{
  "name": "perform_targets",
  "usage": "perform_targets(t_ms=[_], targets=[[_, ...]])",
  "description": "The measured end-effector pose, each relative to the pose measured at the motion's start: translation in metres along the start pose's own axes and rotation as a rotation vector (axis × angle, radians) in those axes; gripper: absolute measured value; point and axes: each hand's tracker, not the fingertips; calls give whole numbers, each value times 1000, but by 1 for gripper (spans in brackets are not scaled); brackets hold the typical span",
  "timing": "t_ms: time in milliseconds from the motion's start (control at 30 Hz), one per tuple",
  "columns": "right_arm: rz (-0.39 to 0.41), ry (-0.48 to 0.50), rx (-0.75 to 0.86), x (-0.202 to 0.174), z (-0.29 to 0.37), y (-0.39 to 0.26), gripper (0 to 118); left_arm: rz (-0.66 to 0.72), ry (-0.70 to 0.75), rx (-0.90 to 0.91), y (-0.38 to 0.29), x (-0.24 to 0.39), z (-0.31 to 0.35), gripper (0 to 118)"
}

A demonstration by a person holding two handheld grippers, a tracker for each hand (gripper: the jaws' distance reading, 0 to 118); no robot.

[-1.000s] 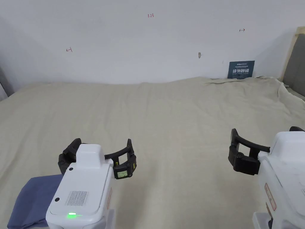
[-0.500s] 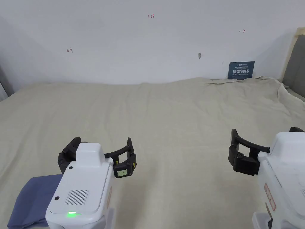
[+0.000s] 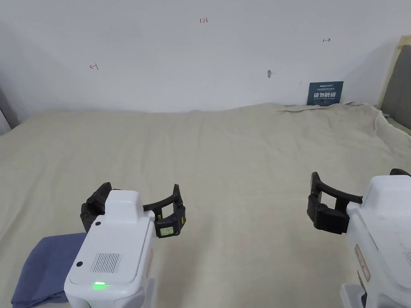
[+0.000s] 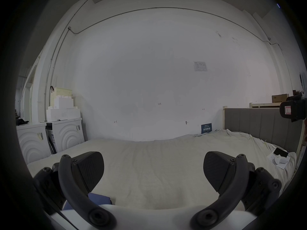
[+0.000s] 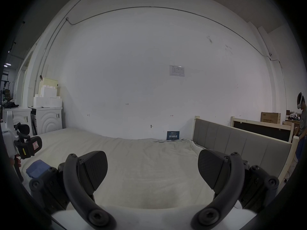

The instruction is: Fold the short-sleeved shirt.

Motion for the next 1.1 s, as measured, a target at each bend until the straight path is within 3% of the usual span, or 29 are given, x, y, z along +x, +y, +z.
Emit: perform_targets(t_ms=[1100], targets=[[-1, 5, 1, -2, 3, 1, 110, -10, 7, 2, 2, -3, 5, 118]])
